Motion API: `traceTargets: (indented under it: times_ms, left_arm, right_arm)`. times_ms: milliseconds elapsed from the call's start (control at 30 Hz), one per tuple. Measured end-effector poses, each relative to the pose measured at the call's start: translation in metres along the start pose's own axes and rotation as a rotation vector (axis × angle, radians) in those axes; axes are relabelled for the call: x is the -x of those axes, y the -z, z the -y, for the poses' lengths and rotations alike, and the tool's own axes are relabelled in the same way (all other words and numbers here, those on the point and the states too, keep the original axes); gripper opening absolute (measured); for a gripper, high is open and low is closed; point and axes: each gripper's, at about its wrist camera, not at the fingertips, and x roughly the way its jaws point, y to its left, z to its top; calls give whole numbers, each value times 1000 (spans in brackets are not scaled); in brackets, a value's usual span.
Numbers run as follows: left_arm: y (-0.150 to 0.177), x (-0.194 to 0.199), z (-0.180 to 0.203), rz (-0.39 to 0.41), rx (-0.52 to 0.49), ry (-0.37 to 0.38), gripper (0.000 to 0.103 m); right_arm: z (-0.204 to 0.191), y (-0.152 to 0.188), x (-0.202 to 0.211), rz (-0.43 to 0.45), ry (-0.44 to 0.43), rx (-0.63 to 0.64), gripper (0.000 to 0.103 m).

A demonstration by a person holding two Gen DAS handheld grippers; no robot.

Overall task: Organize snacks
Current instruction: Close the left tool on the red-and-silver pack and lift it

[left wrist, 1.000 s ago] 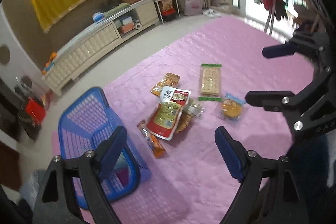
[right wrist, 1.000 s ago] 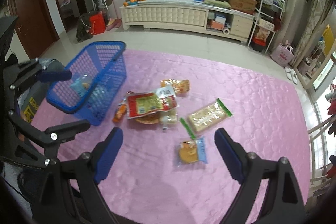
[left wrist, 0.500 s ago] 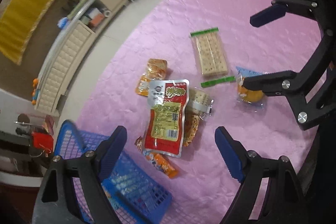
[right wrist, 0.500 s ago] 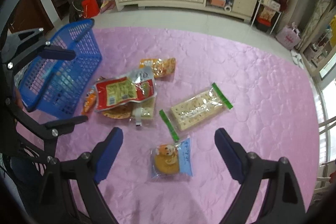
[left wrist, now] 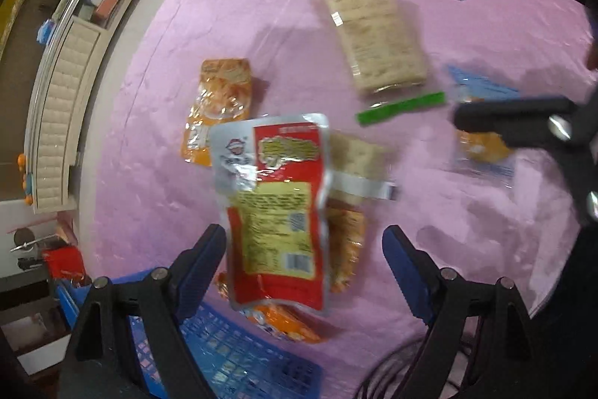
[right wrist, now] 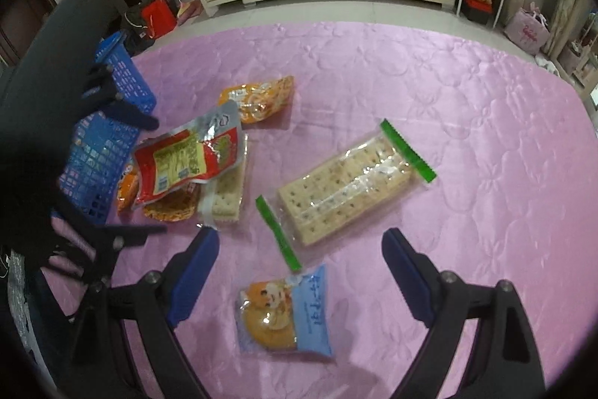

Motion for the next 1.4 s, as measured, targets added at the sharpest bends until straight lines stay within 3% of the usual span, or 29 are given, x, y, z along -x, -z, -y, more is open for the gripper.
traceTargets:
  times_ms: [367, 567, 800, 1000, 1167, 1200, 1267, 1367, 1400]
  left_arm:
    - [-11, -39, -18, -43, 17, 44, 84]
    - [-10, -48, -33, -11, 68, 94, 82]
    - [-10, -47, -49, -27, 127, 42, 81]
    - [-17, -54, -41, -71, 93, 11, 82]
    - [-13, -63, -49, -89, 188, 55, 83]
    - [-12, -65, -52, -93, 216, 67, 81]
    - [-10, -63, -56, -70, 249, 92, 65]
    - [-3, -54, -55, -26, 280, 52, 39]
    - [-1, -52, -53, -14, 295, 49, 38]
  right_arm:
    - [11, -3, -21, -12, -43, -12, 92]
    - [19, 5, -18, -14, -48, -25, 92]
    - [23, 11, -6, 1, -54, -28, 92]
    - [23, 10, -5, 0, -61, -28, 92]
    - [24, 10, -11, -9, -72, -35, 92]
    - [24, 10, -12, -11, -70, -36, 92]
    - [23, 10, -15, -15, -68, -47, 92]
    - [24, 8, -17, -17, -66, -68, 92]
    - [24, 7, -16, -17, -62, -72, 92]
